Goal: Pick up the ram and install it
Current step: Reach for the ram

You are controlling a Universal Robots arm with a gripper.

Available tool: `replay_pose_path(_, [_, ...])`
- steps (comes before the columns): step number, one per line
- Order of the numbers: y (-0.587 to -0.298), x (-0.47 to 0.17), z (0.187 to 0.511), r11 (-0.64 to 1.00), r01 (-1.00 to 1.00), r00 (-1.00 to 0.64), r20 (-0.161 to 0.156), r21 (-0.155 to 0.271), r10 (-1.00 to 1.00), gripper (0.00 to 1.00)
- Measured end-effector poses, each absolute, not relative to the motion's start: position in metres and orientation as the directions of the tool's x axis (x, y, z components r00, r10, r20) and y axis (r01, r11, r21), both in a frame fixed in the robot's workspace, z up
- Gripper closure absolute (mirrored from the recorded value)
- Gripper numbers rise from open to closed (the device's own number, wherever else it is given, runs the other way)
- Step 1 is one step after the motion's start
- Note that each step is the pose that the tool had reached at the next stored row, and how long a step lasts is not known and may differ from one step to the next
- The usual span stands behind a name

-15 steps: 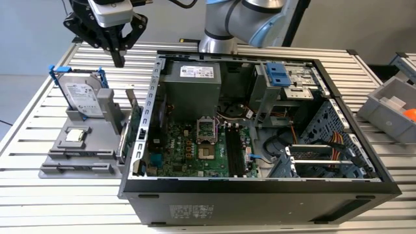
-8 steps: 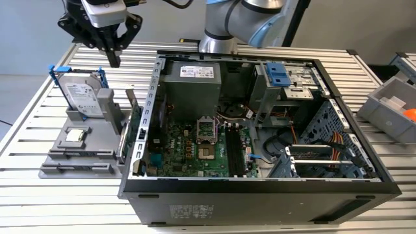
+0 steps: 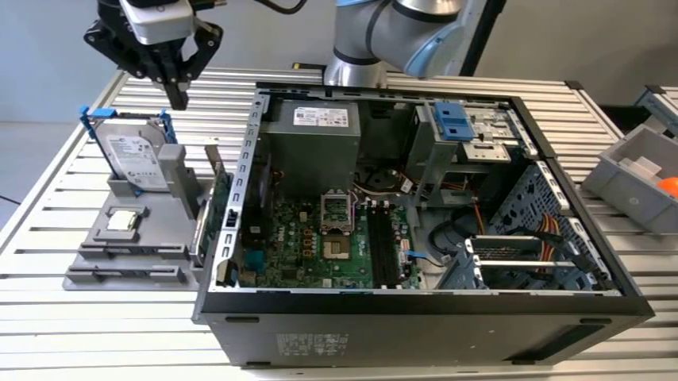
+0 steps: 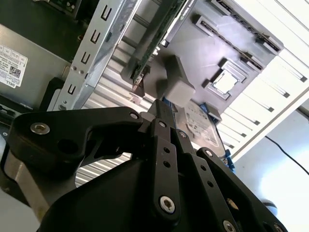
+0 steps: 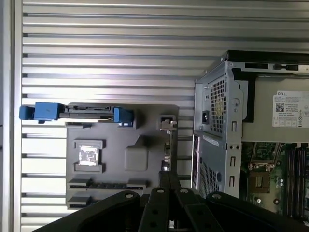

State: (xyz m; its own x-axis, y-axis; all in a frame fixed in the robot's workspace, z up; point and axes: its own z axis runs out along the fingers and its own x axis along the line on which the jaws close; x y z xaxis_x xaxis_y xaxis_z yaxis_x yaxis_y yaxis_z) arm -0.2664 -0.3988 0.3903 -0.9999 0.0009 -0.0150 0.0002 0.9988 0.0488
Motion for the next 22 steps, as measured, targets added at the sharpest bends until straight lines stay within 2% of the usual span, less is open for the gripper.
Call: replay_pose_path(22, [-0.399, -0.298, 0.39, 0.999, -0.004, -1.0, -0.012, 0.049, -0.004, 1.0])
